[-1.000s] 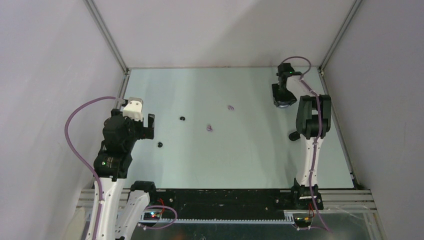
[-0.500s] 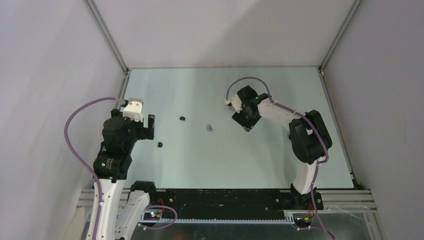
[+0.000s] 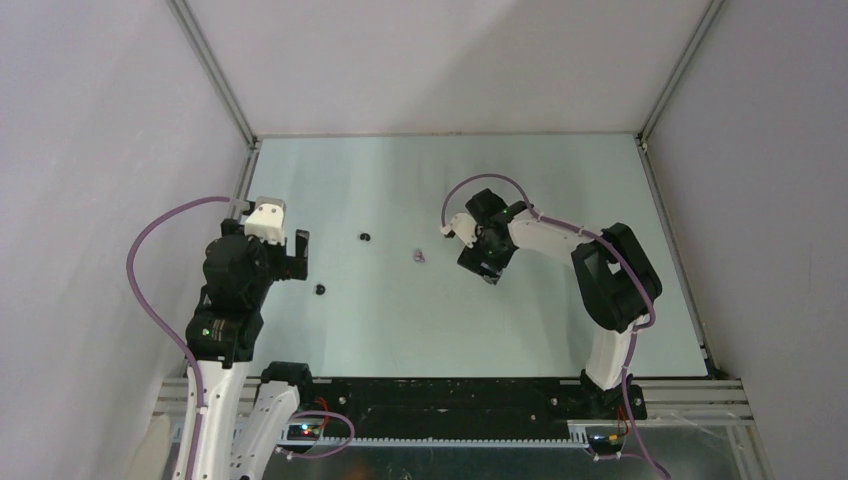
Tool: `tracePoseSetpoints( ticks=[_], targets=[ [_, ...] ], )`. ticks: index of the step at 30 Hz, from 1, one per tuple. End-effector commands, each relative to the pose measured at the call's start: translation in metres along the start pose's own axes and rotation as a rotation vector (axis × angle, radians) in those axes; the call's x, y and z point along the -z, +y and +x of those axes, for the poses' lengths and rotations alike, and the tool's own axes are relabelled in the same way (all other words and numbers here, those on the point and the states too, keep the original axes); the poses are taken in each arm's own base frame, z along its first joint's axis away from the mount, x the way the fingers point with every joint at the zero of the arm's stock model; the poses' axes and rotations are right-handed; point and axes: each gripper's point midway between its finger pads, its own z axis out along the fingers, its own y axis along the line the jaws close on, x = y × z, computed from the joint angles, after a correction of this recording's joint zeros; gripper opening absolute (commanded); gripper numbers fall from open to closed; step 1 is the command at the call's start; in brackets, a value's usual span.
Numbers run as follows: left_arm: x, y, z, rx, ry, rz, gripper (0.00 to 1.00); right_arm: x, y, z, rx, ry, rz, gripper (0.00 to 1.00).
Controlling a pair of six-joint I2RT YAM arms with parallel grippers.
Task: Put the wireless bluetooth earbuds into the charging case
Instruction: Pick up the charging case at the center of the board.
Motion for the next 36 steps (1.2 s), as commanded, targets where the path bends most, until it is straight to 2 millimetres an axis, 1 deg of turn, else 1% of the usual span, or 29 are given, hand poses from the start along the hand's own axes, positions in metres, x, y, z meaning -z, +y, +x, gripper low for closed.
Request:
tracePoseSetpoints(
  ticks=[1,2,4,6,9,15,16,17,18,19,23,25,27,29,30,31,32,33,34,35,36],
  targets=[
    [0.000,-0.004,-0.001,-0.022,-0.011,0.021,0.99,0.007,-0.005,-0.008,0.026,-0.046,0.033,0.85],
    [0.000,-0.004,-0.001,-0.021,-0.010,0.021,0.99,0.007,-0.007,-0.006,0.025,-0.038,0.046,0.90],
    [0.000,-0.004,-0.001,-0.022,-0.012,0.022,0.99,0.007,-0.011,-0.004,0.023,-0.030,0.068,0.96],
    [0.000,-0.004,-0.001,-0.023,-0.010,0.023,0.99,0.007,-0.013,-0.002,0.022,-0.025,0.077,0.99],
    [0.000,-0.004,-0.001,-0.023,-0.010,0.024,0.99,0.009,-0.015,0.001,0.020,-0.023,0.085,0.99],
    [-0.001,-0.005,-0.001,-0.024,-0.008,0.026,0.99,0.014,-0.027,0.009,-0.011,-0.028,0.090,1.00],
    [-0.001,-0.005,0.000,-0.024,-0.007,0.027,0.99,0.017,-0.026,0.010,-0.010,-0.029,0.077,0.99],
    [-0.001,-0.005,-0.001,-0.025,-0.007,0.028,0.99,0.019,-0.020,0.009,-0.013,-0.051,0.034,0.99],
    [-0.001,-0.006,0.000,-0.025,-0.006,0.028,0.99,0.025,-0.016,0.010,-0.008,-0.060,0.010,1.00],
    [-0.002,-0.006,0.000,-0.025,-0.005,0.029,0.99,0.029,-0.008,0.006,-0.010,-0.090,-0.040,0.99],
    [-0.003,-0.006,0.000,-0.025,-0.003,0.029,0.99,0.058,0.016,-0.007,-0.045,-0.174,-0.216,0.99],
    [-0.003,-0.006,0.000,-0.026,-0.001,0.029,0.99,0.070,0.022,-0.011,-0.091,-0.196,-0.279,0.99],
    [-0.003,-0.006,0.001,-0.025,0.001,0.030,0.99,0.077,0.020,-0.017,-0.141,-0.220,-0.306,1.00],
    [-0.004,-0.006,0.001,-0.025,0.002,0.030,0.99,0.077,0.011,-0.020,-0.202,-0.234,-0.310,0.99],
    [-0.004,-0.006,0.001,-0.026,0.003,0.029,0.99,0.074,0.007,-0.024,-0.224,-0.236,-0.316,0.99],
    [-0.003,-0.006,0.000,-0.026,0.000,0.028,0.99,0.067,0.002,-0.021,-0.282,-0.223,-0.330,0.98],
    [-0.003,-0.006,0.000,-0.026,0.001,0.028,0.99,0.067,-0.010,-0.024,-0.320,-0.234,-0.322,0.97],
    [-0.003,-0.005,0.000,-0.025,0.000,0.028,0.99,0.057,-0.012,-0.022,-0.375,-0.208,-0.339,0.95],
    [-0.003,-0.006,0.000,-0.025,0.000,0.028,0.99,0.058,-0.023,-0.022,-0.415,-0.207,-0.335,0.93],
    [-0.003,-0.006,0.000,-0.025,-0.001,0.029,0.99,0.048,-0.025,-0.019,-0.467,-0.176,-0.356,0.90],
    [-0.003,-0.006,0.000,-0.024,-0.002,0.028,0.99,0.048,-0.032,-0.019,-0.501,-0.179,-0.368,0.89]
  ],
)
